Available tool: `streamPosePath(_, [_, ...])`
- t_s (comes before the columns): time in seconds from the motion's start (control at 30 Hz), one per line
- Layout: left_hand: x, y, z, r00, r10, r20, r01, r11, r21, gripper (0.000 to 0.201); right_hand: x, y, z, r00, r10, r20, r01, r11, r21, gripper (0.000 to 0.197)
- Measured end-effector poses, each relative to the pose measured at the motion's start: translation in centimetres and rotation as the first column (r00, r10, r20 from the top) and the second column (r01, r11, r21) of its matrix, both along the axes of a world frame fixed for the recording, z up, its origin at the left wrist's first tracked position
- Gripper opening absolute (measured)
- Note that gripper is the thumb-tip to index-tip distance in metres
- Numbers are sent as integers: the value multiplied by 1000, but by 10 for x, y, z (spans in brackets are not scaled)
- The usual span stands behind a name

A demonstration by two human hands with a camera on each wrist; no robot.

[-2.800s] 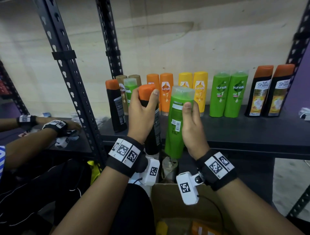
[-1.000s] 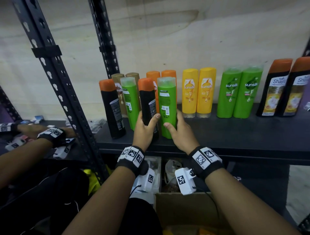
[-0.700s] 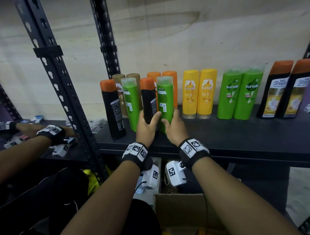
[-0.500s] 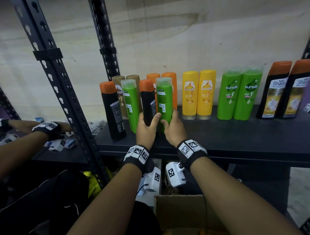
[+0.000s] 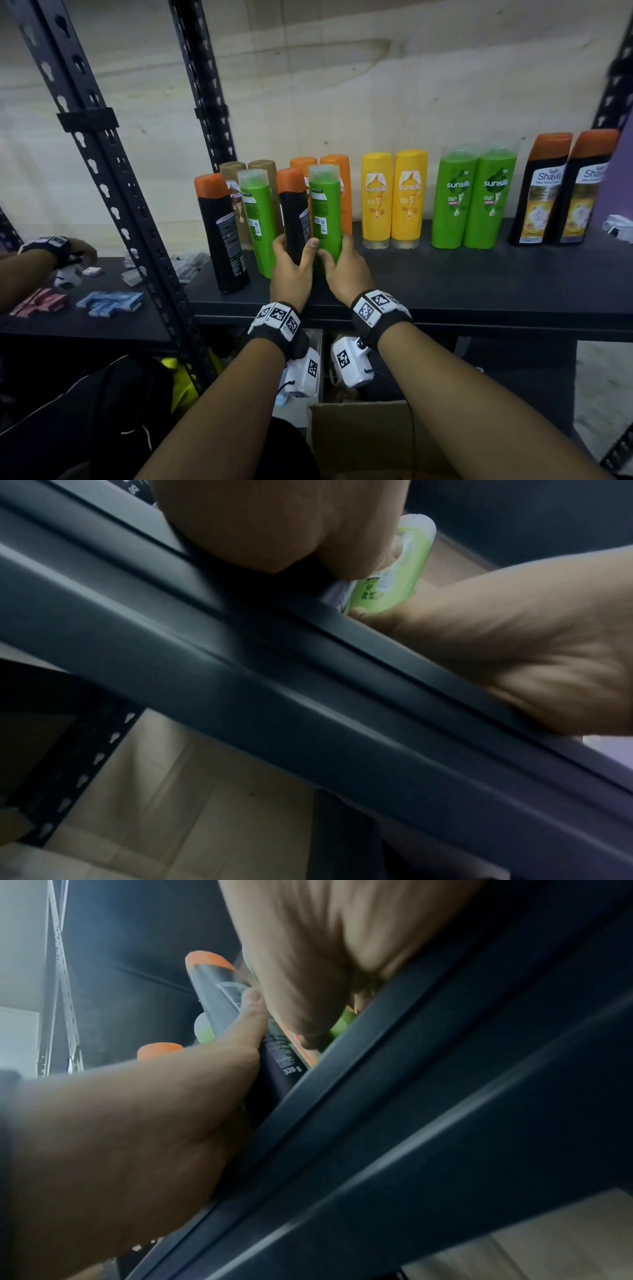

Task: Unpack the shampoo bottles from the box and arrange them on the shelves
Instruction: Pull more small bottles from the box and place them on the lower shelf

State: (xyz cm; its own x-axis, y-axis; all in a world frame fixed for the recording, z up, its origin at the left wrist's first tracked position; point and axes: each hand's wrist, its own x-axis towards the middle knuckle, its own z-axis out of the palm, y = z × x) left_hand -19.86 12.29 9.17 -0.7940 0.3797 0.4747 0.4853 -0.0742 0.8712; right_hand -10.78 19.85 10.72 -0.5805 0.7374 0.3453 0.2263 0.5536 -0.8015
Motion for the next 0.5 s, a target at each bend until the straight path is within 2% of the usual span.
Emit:
streamPosePath(0.07, [3,-4,-2,1000,18,-23,-19,996,-88,83,2,2,-2,999,0,46,0,1000,-5,48])
streamPosePath(0.17, [6,-10,-4,995,70,-78,-84,977,-195,76,5,5,-3,995,44,95,-42,999,-24,49])
streamPosePath(0.4, [17,-28,-8,993,83,-82,-89,993,-77,45,34,6,-7,997,73,22,-72,996,-46,59])
streamPosePath(0.5, [28,-38,-15,999,14,-46,-15,1000,-19,49,56,6,-6,997,71,23,-69,994,-80,62])
